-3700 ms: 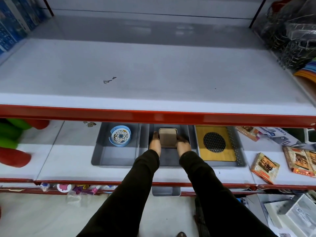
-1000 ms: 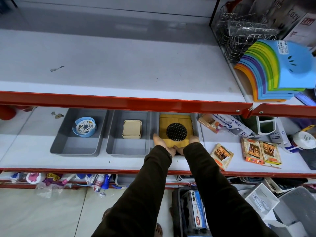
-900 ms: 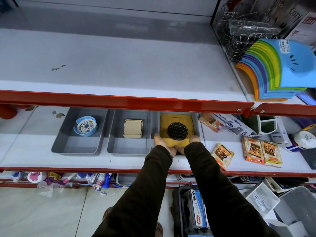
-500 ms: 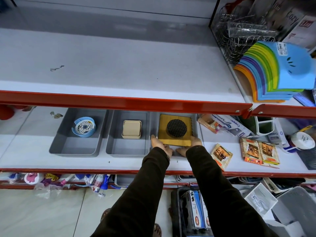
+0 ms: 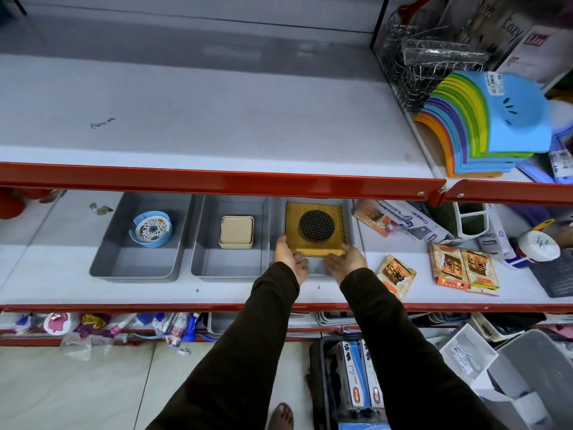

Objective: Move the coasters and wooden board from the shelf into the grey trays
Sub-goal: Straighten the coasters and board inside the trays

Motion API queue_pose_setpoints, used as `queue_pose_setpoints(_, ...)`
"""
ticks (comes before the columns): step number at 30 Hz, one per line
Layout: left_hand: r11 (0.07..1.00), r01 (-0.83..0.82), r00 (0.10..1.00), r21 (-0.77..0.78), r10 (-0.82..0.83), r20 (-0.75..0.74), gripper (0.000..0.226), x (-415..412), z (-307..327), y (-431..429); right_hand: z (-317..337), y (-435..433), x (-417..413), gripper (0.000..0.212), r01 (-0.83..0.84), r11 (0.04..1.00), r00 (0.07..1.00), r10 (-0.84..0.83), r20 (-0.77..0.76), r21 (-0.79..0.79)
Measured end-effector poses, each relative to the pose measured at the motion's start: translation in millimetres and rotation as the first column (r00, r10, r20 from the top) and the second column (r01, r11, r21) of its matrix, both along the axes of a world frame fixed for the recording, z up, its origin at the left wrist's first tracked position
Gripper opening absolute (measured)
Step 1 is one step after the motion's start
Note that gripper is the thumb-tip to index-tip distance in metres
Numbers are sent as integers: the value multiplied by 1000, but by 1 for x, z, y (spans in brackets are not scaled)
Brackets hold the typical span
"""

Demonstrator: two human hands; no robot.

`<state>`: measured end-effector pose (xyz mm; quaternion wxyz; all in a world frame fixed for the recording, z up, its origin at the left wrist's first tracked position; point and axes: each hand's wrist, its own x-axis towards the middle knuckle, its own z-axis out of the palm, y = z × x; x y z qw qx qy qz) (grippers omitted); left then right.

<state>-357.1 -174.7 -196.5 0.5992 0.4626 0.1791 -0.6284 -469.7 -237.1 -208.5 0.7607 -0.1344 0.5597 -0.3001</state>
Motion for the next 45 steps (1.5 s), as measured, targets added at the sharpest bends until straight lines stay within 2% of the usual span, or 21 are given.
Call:
queue_pose_setpoints(1,998,57,996,-15,-56,74,59,1,4,2,0,4,0,40,-142,983,982,125,-143,-119)
queue_pose_setpoints(2,995,99,980,-22,-93,173,52,2,8,4,-2,8,-2,31,-333,913,908,244,-340,-235)
queue_pose_setpoints(3,992,127,938,-21,-113,327,44,5,12,9,-8,15,-5,24,-555,768,767,323,-555,-320)
queue_pose_setpoints(4,988,156,832,8,-136,538,37,8,17,16,-14,20,-10,22,-756,572,576,347,-740,-320)
queue_pose_setpoints(5,976,204,632,73,-188,751,33,12,22,25,-15,27,-13,23,-880,407,400,354,-845,-246)
queue_pose_setpoints(6,950,252,354,185,-269,896,36,17,25,37,-16,32,-16,27,-948,276,260,375,-890,-160)
queue_pose_setpoints(7,916,264,85,303,-335,938,42,24,23,47,-18,35,-18,32,-978,185,160,372,-914,-96)
queue_pose_setpoints(9,793,250,-252,555,-500,829,52,39,14,66,-13,44,-19,36,-996,83,52,314,-948,-28)
queue_pose_setpoints(10,678,246,-376,693,-592,713,56,44,9,71,-13,46,-21,36,-997,72,35,291,-956,-15)
queue_pose_setpoints(12,442,260,-493,858,-704,512,56,45,2,81,-9,51,-24,35,-997,77,22,266,-964,-2)
queue_pose_setpoints(13,405,286,-486,868,-720,496,54,43,0,86,-8,54,-26,34,-997,82,13,270,-963,10)
queue_pose_setpoints(17,442,312,-459,841,-705,541,48,34,5,101,-5,66,-35,38,-997,57,-25,287,-958,44)
queue_pose_setpoints(21,404,378,-421,833,-726,543,43,26,8,111,-6,81,-43,45,-991,11,-128,274,-953,137)
queue_pose_setpoints(30,338,422,-458,841,-722,519,43,11,3,113,0,95,-40,47,-977,-7,-209,239,-948,213)
queue_pose_setpoints(32,311,437,-510,844,-688,517,41,18,2,117,1,96,-33,48,-980,47,-178,245,-953,195)
queue_pose_setpoints(34,362,389,-588,847,-610,531,43,30,5,124,4,98,-22,47,-984,127,-93,204,-974,121)
queue_pose_setpoints(36,492,278,-638,825,-547,541,52,52,9,133,10,104,-2,46,-985,169,-15,107,-994,33)
queue_pose_setpoints(39,615,97,-605,783,-588,537,66,102,13,149,21,117,35,46,-994,94,51,-42,-998,-55)
queue_pose_setpoints(42,541,-13,-478,841,-742,470,70,165,2,167,27,138,76,45,-997,-60,53,-26,-998,-51)
queue_pose_setpoints(44,417,27,-424,909,-818,388,65,198,-6,178,23,153,97,45,-992,-121,-27,39,-999,22)
queue_pose_setpoints(45,336,85,-439,938,-833,338,62,208,-7,184,21,161,105,45,-986,-143,-92,72,-993,81)
